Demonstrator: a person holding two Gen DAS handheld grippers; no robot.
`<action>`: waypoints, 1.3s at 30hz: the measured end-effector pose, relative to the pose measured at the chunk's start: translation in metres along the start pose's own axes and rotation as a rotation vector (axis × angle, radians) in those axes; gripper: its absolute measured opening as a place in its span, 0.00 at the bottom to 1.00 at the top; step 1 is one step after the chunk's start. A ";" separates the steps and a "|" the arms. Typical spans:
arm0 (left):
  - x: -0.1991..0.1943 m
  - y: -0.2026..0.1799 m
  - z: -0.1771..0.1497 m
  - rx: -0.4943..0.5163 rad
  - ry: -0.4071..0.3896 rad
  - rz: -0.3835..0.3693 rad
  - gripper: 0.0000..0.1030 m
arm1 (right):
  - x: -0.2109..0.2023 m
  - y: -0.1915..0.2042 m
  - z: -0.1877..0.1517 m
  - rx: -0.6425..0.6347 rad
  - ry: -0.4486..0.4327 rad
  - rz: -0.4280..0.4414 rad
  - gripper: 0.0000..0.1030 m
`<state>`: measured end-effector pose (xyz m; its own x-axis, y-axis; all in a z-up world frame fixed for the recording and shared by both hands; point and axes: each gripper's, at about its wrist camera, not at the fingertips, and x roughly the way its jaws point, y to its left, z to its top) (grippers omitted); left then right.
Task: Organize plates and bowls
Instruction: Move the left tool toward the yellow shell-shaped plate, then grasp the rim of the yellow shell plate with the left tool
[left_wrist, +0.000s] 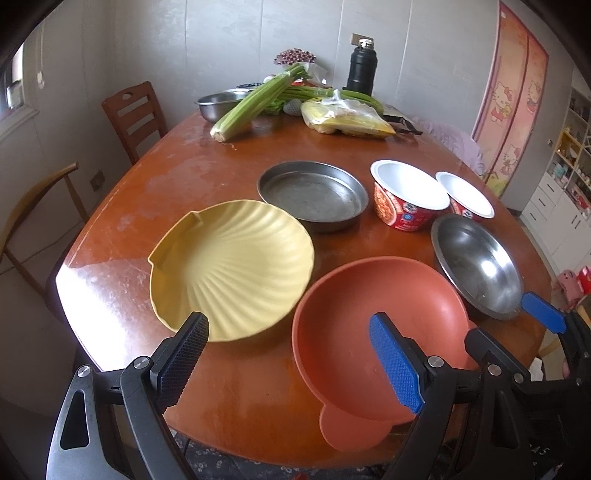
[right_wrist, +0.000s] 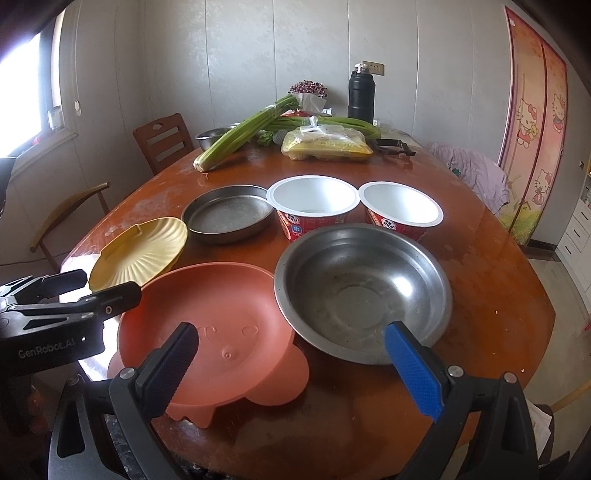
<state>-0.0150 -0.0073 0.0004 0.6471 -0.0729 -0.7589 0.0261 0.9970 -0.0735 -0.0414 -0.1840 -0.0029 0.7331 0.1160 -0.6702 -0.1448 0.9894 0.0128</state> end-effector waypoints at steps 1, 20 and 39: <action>-0.001 -0.001 -0.001 0.006 0.002 -0.003 0.86 | 0.000 0.000 0.000 0.000 0.000 -0.001 0.99; -0.014 -0.003 -0.009 0.025 0.008 -0.019 0.86 | -0.013 0.003 -0.008 -0.015 0.034 0.002 0.99; -0.016 0.045 -0.006 -0.059 0.011 0.016 0.86 | -0.016 0.036 0.008 -0.088 0.018 0.052 0.99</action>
<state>-0.0288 0.0385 0.0048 0.6383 -0.0574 -0.7676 -0.0292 0.9947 -0.0986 -0.0533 -0.1493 0.0143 0.7110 0.1646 -0.6837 -0.2408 0.9704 -0.0169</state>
